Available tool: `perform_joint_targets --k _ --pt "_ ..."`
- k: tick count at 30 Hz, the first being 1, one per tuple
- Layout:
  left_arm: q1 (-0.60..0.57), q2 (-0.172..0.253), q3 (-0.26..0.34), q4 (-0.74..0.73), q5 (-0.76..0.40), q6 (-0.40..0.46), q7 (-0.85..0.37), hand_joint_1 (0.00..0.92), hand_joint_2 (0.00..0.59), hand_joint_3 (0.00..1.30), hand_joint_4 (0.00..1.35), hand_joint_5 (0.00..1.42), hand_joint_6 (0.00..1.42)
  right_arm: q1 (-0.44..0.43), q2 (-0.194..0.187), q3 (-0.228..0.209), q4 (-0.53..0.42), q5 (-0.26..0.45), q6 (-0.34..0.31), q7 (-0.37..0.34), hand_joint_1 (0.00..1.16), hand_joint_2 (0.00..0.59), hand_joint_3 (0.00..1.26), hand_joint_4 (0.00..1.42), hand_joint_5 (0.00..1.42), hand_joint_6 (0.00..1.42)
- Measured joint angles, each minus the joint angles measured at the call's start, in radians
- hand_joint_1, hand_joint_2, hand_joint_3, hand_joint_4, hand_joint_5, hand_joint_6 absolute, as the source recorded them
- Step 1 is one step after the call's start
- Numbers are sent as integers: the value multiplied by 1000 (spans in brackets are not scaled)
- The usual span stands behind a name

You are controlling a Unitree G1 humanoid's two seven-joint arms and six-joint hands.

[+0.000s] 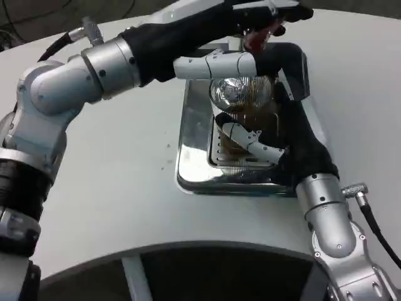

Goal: Grasp the cup under the faucet to collect the drink, then remove the cup.

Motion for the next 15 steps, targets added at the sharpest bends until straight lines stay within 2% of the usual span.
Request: perform_joint_targets --k 6,15 --pt "0 4 0 0 0 0 -2 0 73 150 71 144 70 -9 22 1 20 8 -13 0 727 214 0 0 6 0" --pt "0 14 0 -5 0 0 -4 0 75 154 71 144 74 -20 37 0 44 8 -23 -15 741 217 0 0 47 27"
